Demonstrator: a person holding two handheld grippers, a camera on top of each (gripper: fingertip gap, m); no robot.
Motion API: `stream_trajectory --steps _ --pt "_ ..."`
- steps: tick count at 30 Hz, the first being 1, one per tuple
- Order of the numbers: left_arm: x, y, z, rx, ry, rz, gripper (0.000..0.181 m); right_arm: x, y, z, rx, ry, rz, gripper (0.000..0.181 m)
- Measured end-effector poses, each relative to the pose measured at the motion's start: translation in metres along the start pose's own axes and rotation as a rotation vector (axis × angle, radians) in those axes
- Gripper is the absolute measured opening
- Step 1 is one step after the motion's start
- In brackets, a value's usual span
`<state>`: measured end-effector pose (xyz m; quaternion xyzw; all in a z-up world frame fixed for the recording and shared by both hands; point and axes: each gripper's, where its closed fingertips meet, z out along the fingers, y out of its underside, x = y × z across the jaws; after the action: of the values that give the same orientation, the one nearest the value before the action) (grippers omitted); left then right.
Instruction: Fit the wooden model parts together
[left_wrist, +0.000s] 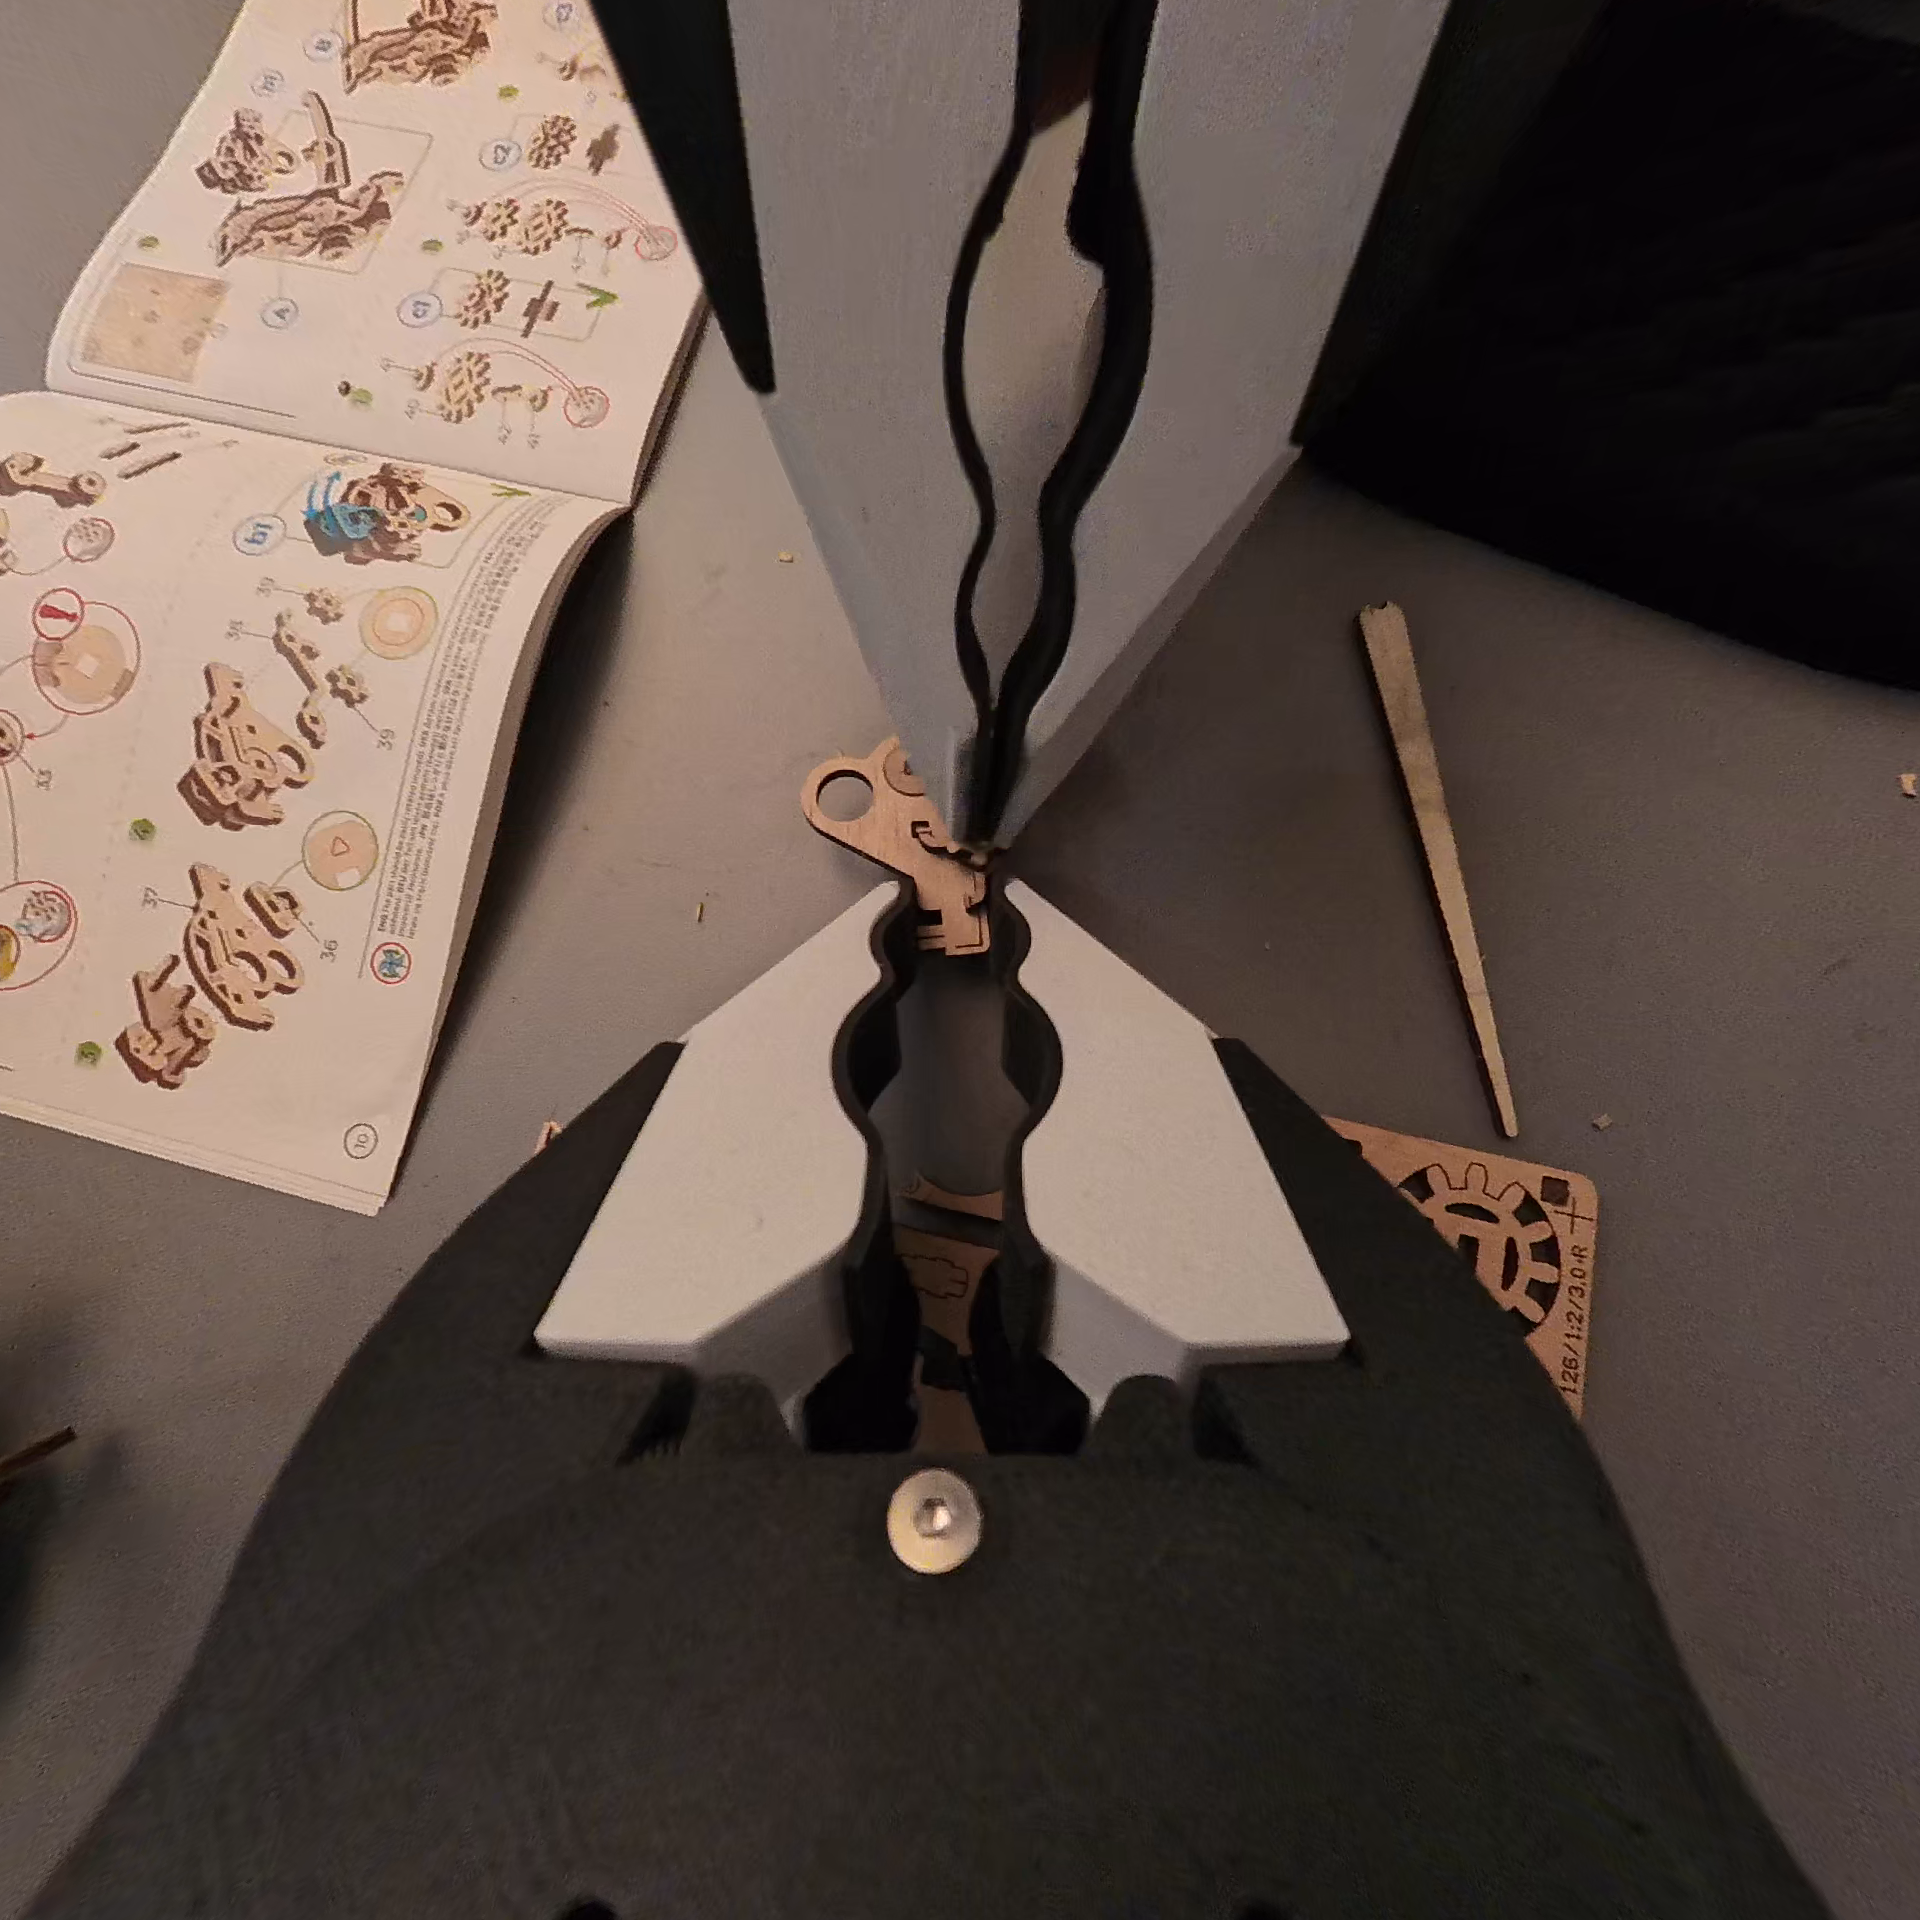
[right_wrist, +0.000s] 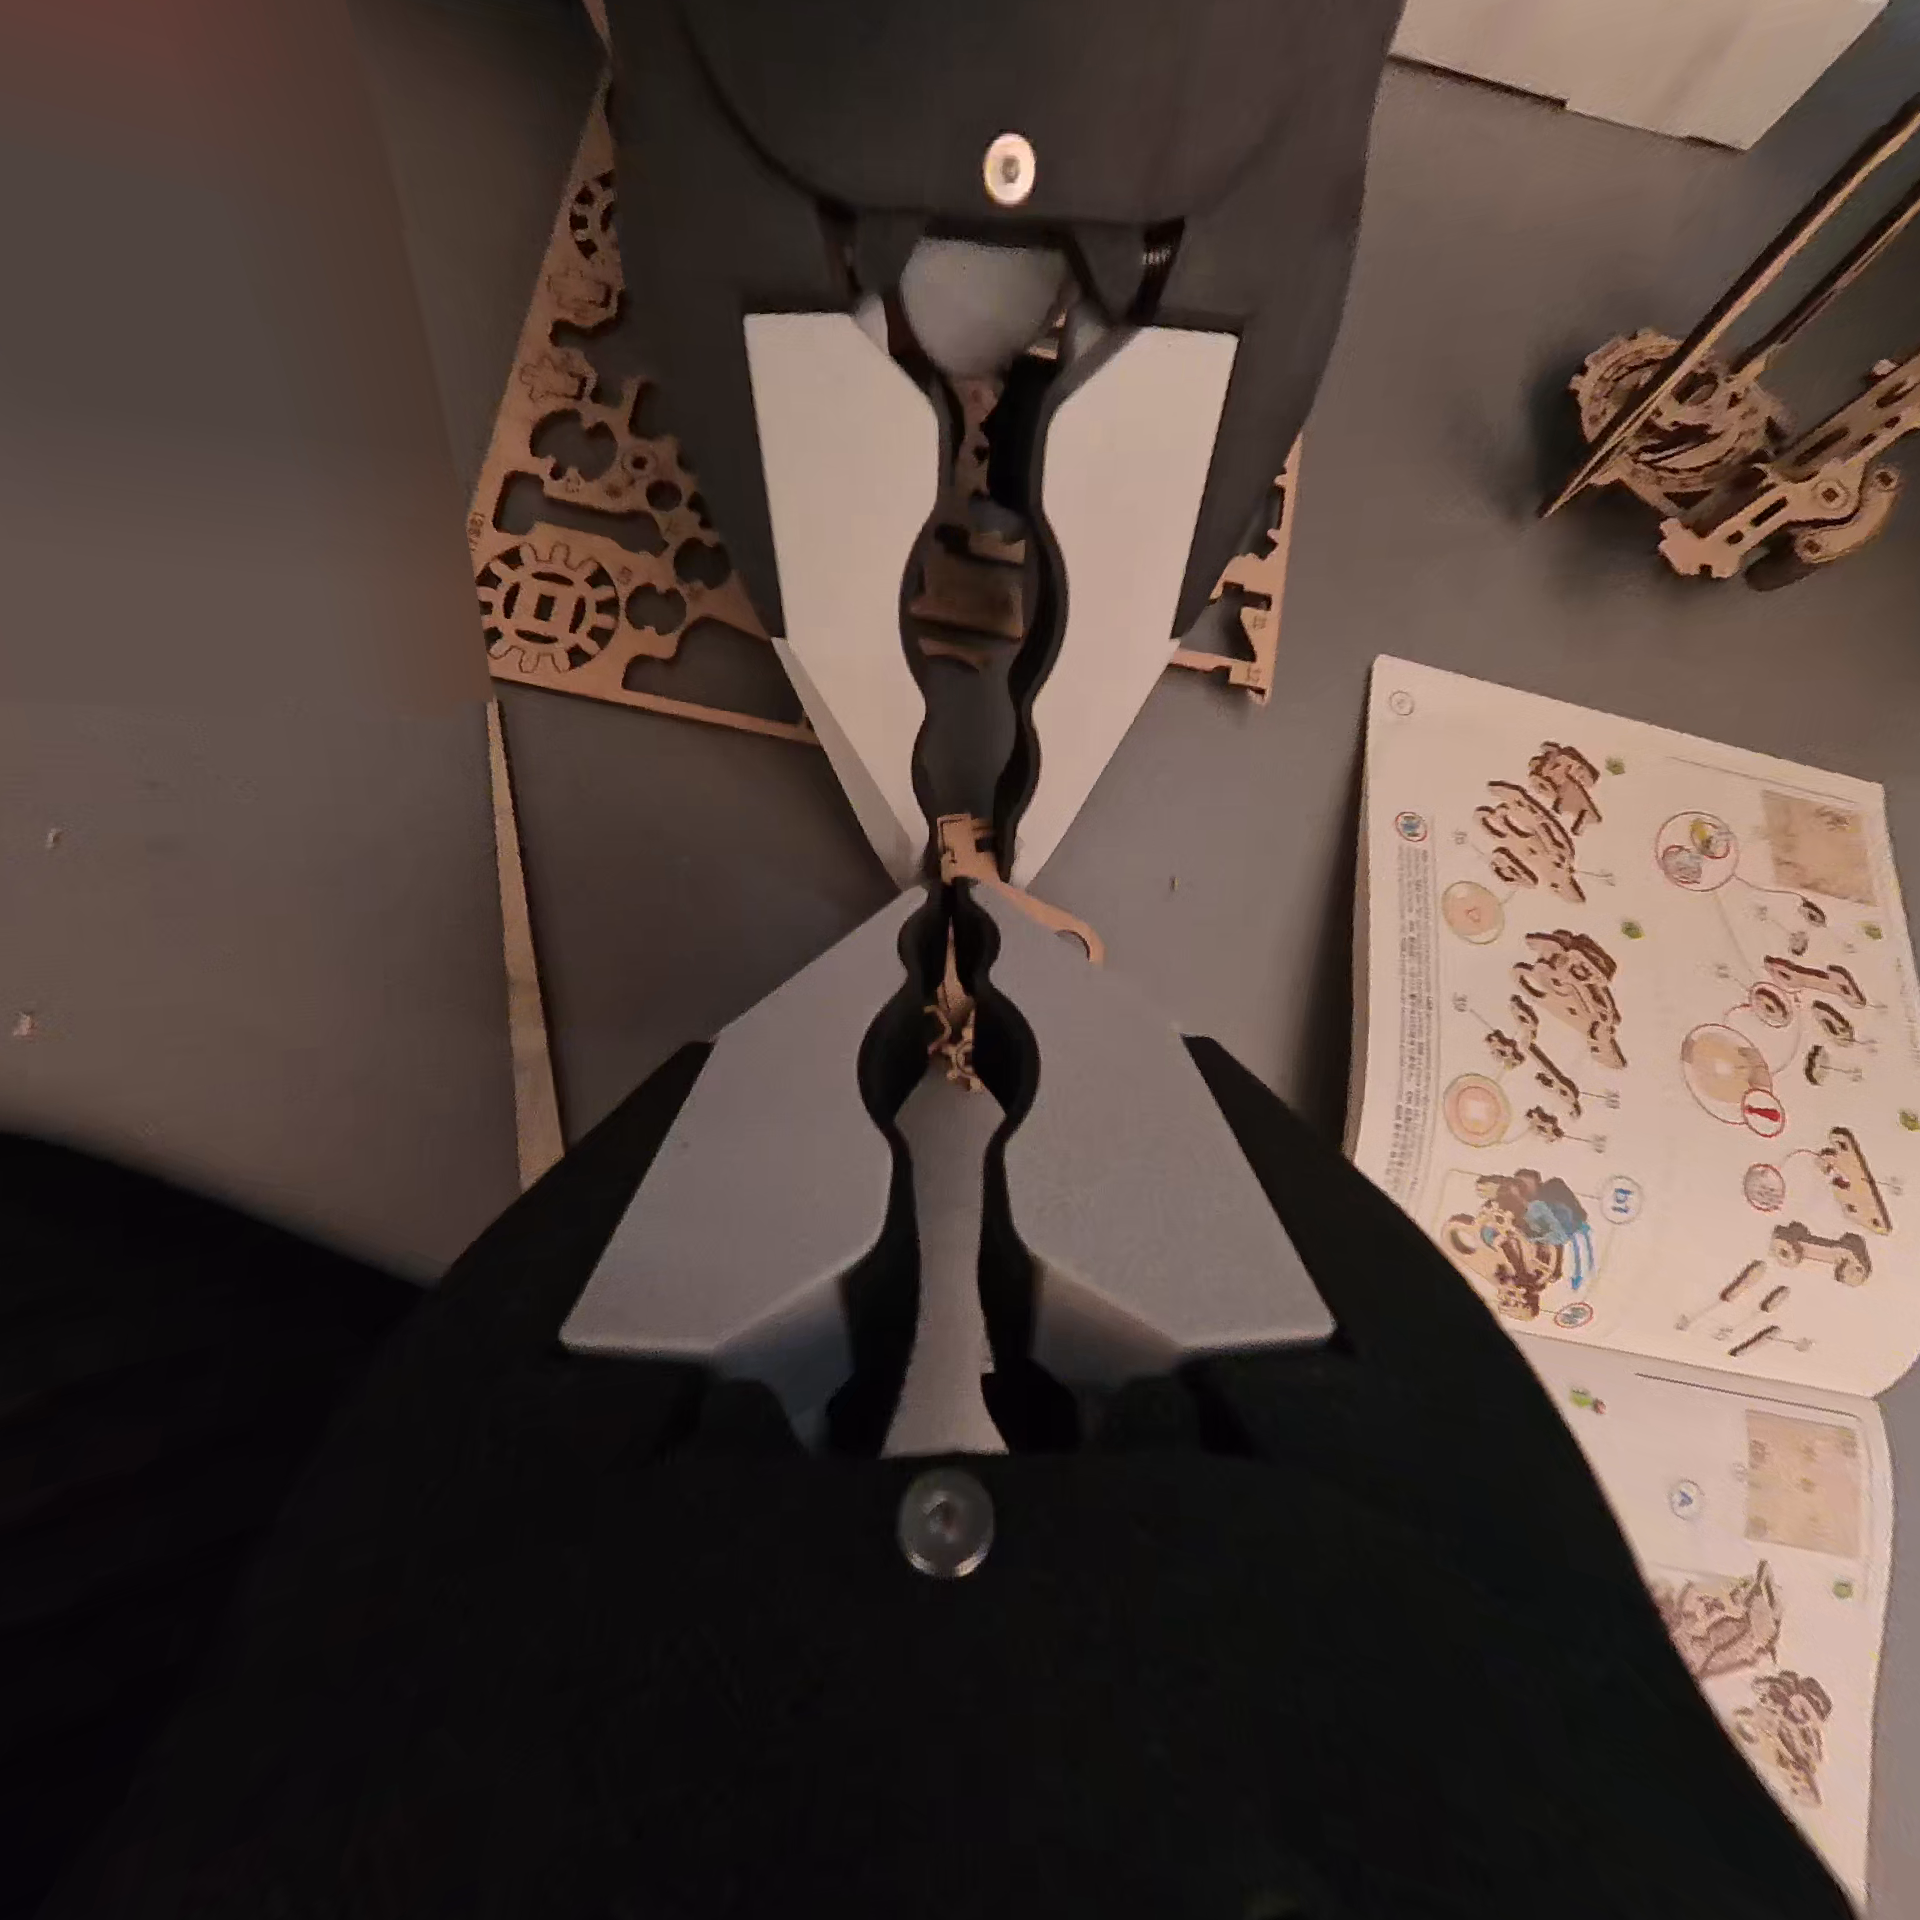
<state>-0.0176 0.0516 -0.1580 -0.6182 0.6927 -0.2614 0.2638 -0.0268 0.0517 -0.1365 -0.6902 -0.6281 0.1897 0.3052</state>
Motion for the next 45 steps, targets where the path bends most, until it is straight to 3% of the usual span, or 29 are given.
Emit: stream_trajectory --steps 12,15,19,22,25,29,33,45 --pt "0.0 0.0 0.0 0.0 -0.002 -0.003 0.012 -0.002 0.003 0.003 0.013 -0.001 0.001 0.0" --pt "0.0 0.001 0.0 -0.004 -0.01 0.007 0.012 0.003 -0.018 -0.016 0.154 0.045 0.028 0.02" --pt "-0.005 -0.005 -0.004 0.017 -0.059 0.046 0.012 0.019 -0.007 -0.047 0.258 0.044 0.289 0.025" --pt "-0.008 -0.022 -0.016 0.098 -0.13 0.138 0.012 0.019 -0.003 -0.065 0.47 -0.13 0.63 0.042" --pt "-0.009 -0.036 -0.026 0.146 -0.248 0.289 0.012 0.019 0.001 -0.074 0.591 -0.214 0.768 0.039" --pt "-0.004 -0.043 -0.027 0.152 -0.325 0.413 0.011 0.009 0.004 -0.06 0.505 -0.177 0.711 0.038" --pt "0.0 -0.044 -0.024 0.146 -0.329 0.442 0.011 0.003 0.002 -0.054 0.485 -0.187 0.687 0.017" --pt "-0.002 -0.041 -0.024 0.131 -0.356 0.478 0.012 0.003 0.008 -0.049 0.466 -0.205 0.728 0.016"
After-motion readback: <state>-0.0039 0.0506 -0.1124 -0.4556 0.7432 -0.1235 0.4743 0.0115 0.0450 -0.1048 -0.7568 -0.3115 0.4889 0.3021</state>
